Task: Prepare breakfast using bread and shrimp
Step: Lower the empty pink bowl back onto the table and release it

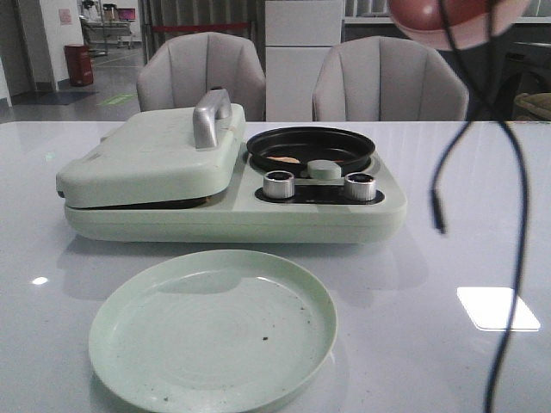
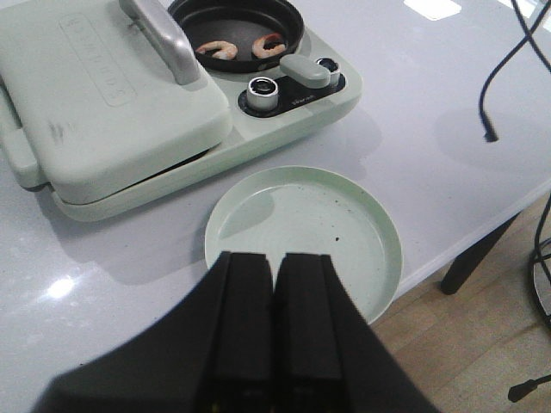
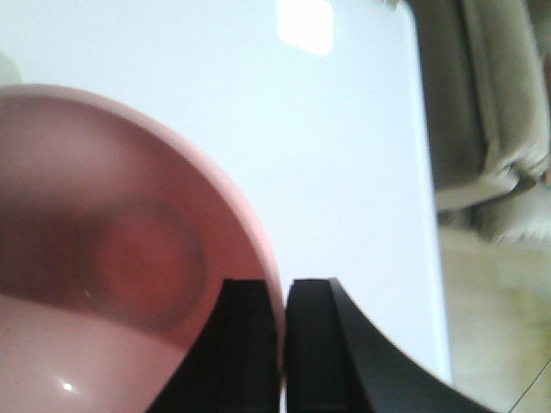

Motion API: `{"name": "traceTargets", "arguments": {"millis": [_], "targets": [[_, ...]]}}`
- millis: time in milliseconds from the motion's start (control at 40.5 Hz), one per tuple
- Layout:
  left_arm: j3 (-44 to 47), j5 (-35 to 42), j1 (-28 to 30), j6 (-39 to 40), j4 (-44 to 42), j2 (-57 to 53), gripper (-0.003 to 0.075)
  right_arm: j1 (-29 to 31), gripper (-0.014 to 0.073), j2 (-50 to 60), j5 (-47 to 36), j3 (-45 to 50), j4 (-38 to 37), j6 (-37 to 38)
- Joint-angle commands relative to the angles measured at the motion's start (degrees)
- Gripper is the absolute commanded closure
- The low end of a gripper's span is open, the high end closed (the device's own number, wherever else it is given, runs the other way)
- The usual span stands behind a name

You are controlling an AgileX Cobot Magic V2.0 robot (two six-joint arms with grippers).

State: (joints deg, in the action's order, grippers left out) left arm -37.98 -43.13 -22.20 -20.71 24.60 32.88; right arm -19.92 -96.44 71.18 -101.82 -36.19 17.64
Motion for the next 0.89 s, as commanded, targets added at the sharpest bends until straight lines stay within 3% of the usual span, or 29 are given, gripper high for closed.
{"name": "traceTargets", "arguments": {"millis": [0,197,444,641,863], "targets": [[-1.5,4.2,-0.4,0.5,1.3,0.1,0.0622,7.2,0.0575,5.0,-2.3,4.4,8.3,-2.2],[-1.5,4.2,-0.4,0.5,1.3,0.1,0.0622,20.5,0.0575,6.8,-11.0,18.9,25.1,-8.0],[-1.5,4.2,-0.4,0.5,1.3,0.1,0.0622,29.6,0.0575,6.8,-22.6,33.6,41.4,-16.0],[-1.5,4.2,-0.4,0.5,1.3,0.1,0.0622,30.6,0.0575,6.8,-29.7,39.5,42.7,-16.7],[-1.5,4.2,-0.4,0.5,1.3,0.1,0.0622,30.6,0.0566,5.9,-30.3,40.0,43.3,-16.7]]}}
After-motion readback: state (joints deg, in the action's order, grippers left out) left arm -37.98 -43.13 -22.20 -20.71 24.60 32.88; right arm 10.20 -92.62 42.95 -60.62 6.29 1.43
